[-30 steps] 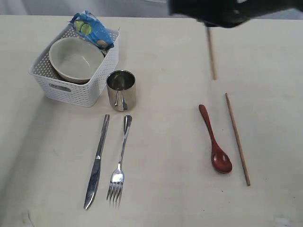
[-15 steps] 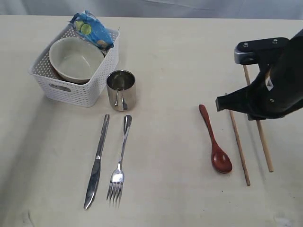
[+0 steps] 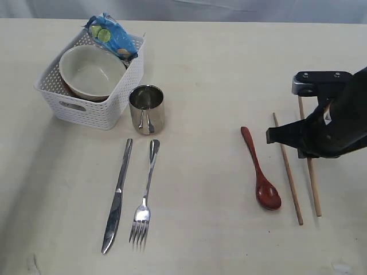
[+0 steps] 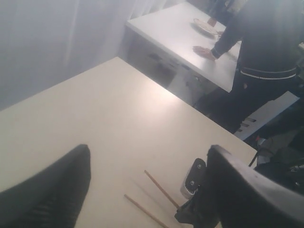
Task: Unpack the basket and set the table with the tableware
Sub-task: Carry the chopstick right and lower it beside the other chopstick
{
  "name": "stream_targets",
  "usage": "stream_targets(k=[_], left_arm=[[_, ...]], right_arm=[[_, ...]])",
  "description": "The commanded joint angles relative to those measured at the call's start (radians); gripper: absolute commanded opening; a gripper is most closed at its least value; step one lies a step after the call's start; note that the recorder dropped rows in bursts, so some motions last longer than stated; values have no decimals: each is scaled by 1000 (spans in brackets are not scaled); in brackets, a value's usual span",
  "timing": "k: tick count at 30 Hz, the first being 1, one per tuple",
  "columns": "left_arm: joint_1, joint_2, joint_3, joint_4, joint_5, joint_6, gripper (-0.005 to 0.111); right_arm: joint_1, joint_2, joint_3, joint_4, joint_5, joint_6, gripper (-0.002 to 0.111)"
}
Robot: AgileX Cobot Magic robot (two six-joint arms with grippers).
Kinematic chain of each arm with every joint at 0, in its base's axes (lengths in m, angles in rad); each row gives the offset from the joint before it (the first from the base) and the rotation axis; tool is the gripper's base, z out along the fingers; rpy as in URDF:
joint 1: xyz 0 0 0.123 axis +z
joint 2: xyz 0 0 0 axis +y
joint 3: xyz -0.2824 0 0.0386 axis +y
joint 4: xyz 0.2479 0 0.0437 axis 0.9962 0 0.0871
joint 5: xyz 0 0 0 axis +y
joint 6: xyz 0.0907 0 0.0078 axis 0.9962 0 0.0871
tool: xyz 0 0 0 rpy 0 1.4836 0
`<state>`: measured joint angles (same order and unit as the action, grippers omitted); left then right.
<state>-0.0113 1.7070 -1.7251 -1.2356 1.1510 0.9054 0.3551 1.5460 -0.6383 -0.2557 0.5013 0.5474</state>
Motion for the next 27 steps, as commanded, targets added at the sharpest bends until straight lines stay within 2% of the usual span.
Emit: stream_targets(k=[1, 18, 20, 25, 27], left_arm=[[-1, -9, -3, 2, 0, -9, 65], [-1, -9, -3, 2, 0, -9, 65], [-1, -9, -3, 2, 0, -9, 65], [-1, -9, -3, 2, 0, -9, 65], [-1, -9, -3, 2, 0, -9, 65]], right_arm=[[-4, 30, 11, -3, -30, -25, 0], [-4, 75, 11, -10, -27, -25, 0], [-4, 75, 11, -10, -23, -25, 7], [-4, 75, 11, -10, -29, -21, 38], [-4, 75, 11, -10, -32, -21, 40]])
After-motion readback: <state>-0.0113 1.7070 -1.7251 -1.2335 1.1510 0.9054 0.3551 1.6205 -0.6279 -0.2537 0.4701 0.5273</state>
